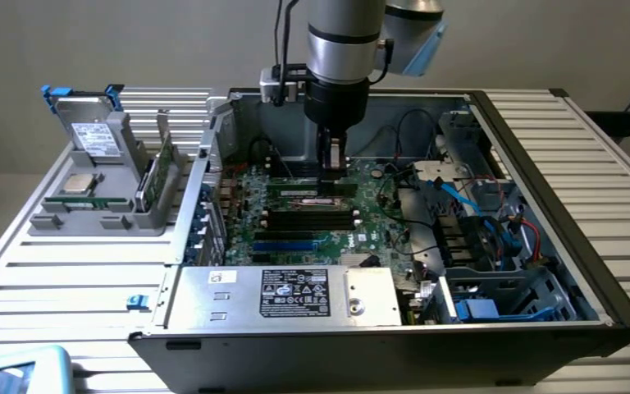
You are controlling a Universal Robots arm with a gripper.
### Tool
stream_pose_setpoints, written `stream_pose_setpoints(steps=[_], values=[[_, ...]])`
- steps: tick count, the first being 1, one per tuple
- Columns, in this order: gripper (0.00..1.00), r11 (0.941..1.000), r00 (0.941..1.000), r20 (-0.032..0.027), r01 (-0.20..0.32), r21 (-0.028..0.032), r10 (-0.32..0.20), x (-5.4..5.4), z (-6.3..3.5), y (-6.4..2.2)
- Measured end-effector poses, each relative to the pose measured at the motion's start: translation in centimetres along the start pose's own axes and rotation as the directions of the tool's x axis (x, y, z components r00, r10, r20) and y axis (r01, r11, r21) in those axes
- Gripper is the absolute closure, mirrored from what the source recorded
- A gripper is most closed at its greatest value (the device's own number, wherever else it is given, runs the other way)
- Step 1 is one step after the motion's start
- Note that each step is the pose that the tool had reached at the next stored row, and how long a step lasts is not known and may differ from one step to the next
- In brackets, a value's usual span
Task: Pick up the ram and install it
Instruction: 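Insert the ram into the slot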
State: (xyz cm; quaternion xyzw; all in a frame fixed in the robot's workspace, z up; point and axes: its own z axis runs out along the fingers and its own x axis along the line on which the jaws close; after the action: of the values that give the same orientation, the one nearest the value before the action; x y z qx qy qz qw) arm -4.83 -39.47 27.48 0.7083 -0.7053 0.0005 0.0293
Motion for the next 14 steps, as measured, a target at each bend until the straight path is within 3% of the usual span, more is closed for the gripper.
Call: stream_pose_setpoints(steps=[8,14], values=[[0.87,1.0,1.0,-0.0059,-0.001,-0.0002,0.001,0.01,0.02,0.0],[0.87,1.0,1.0,-0.0055,-0.006,-0.0002,0.006,0.14,0.19,-0.01]])
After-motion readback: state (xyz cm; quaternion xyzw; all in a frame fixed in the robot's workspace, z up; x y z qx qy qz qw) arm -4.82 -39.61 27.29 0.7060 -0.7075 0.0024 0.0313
